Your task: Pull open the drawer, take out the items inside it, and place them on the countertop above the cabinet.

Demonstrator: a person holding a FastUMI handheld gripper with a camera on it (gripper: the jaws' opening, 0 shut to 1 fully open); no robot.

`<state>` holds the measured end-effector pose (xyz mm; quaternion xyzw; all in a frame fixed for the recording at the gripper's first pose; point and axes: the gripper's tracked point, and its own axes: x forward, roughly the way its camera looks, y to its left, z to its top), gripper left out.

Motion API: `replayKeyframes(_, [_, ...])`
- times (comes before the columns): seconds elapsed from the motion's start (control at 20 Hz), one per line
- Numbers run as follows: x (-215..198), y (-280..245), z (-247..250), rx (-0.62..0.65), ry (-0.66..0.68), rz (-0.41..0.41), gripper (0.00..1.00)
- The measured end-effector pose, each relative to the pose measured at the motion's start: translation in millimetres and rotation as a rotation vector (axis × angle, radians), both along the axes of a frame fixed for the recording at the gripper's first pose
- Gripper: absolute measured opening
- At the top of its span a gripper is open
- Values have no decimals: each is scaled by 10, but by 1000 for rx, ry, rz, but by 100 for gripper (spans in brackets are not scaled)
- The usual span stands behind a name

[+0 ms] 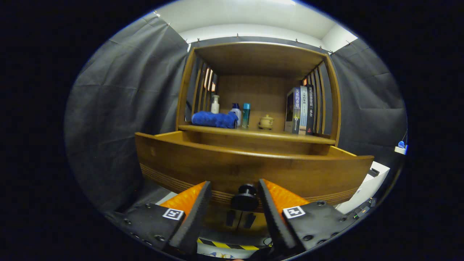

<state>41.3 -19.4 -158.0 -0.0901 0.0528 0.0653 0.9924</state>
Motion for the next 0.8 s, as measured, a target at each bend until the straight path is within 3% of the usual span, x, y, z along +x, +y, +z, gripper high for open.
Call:
replayKeyframes(0.2, [-91,131,601,49,-99,28,96])
replayKeyframes(0.55, [472,278,1651,106,-146,22,96])
replayKeyframes(0.8, [1201,352,1620,41,6,-1,96])
